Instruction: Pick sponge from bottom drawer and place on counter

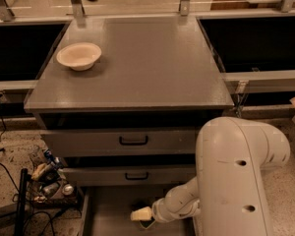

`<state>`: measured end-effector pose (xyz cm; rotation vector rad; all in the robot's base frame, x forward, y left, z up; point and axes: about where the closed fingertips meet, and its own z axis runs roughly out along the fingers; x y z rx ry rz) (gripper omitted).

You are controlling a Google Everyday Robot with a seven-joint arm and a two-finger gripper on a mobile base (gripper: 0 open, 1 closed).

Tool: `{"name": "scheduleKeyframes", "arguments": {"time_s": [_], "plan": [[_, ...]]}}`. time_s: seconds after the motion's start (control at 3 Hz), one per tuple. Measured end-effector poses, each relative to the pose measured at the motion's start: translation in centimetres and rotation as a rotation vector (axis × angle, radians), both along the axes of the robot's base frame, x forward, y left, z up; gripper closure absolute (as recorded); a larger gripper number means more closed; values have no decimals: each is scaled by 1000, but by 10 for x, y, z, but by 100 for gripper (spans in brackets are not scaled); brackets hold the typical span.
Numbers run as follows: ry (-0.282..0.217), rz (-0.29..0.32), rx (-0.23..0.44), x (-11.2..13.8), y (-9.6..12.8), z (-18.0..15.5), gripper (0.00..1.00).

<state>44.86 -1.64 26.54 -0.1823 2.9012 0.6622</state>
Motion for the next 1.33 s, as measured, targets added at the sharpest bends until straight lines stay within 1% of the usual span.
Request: {"name": "scheduleKeyframes", "arguments": {"time_s": [0.67, 1.0, 1.33], "plan": [[12, -19, 4, 1, 6, -11, 0], [13, -57, -6, 8, 24, -34, 0], [14, -65, -21, 14, 34, -44, 0]]}}
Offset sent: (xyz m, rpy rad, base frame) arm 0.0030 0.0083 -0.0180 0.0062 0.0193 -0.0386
